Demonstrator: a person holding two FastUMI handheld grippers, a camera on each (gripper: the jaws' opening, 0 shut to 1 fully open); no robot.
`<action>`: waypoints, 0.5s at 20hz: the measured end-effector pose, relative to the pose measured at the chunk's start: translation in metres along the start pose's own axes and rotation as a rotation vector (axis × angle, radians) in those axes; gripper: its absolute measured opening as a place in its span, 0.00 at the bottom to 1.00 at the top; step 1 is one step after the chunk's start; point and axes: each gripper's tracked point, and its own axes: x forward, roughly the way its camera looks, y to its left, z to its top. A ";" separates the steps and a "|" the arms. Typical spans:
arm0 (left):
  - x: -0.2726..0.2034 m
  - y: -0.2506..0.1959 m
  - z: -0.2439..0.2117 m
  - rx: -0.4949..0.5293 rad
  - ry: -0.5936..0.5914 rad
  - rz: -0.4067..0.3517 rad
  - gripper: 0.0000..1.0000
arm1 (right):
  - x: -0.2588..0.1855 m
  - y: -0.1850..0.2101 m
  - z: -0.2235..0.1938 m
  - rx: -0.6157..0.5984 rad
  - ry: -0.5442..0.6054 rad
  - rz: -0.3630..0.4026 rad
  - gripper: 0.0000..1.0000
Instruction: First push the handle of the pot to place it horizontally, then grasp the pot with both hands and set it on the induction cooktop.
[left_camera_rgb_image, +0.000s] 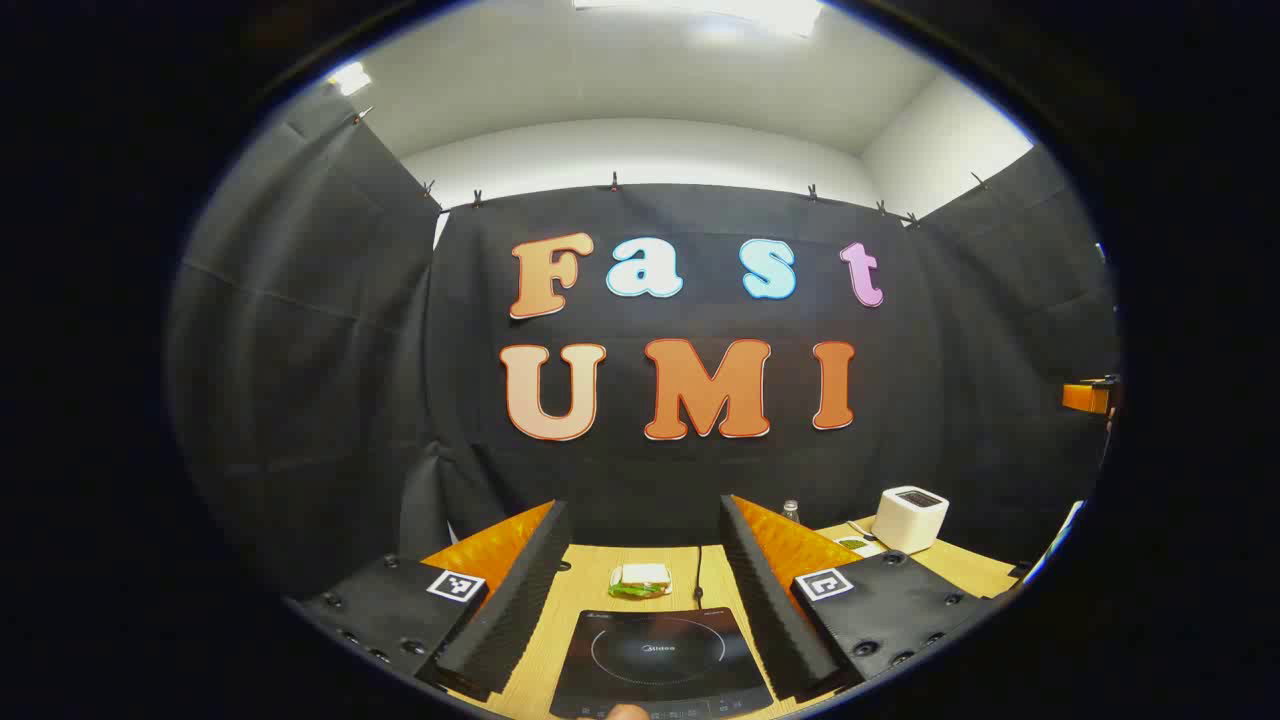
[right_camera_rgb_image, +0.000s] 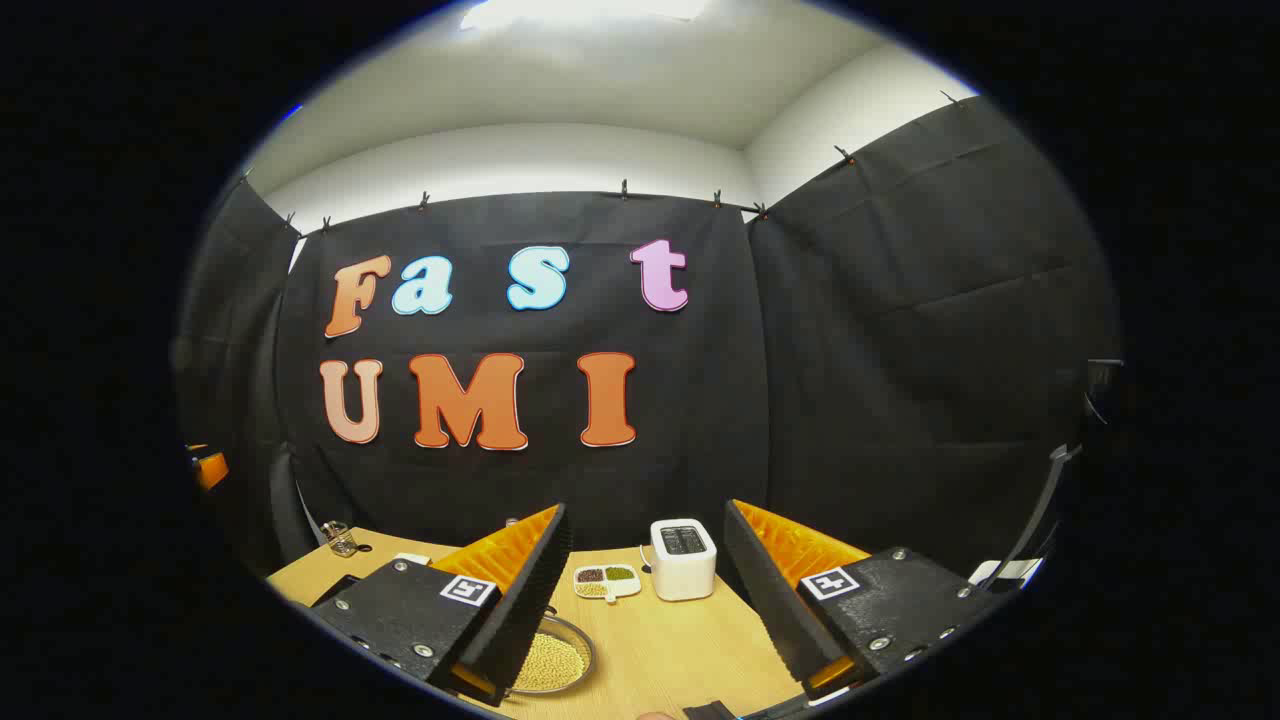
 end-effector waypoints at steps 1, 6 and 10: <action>0.000 -0.001 0.002 0.001 -0.004 -0.003 0.97 | -0.001 0.001 -0.001 0.001 0.002 0.001 0.95; -0.003 0.003 0.005 -0.002 -0.013 0.002 0.98 | -0.002 0.001 -0.001 -0.004 0.004 0.007 0.95; -0.003 0.007 0.006 -0.002 -0.011 0.013 0.97 | -0.002 0.006 0.000 0.000 0.003 0.015 0.95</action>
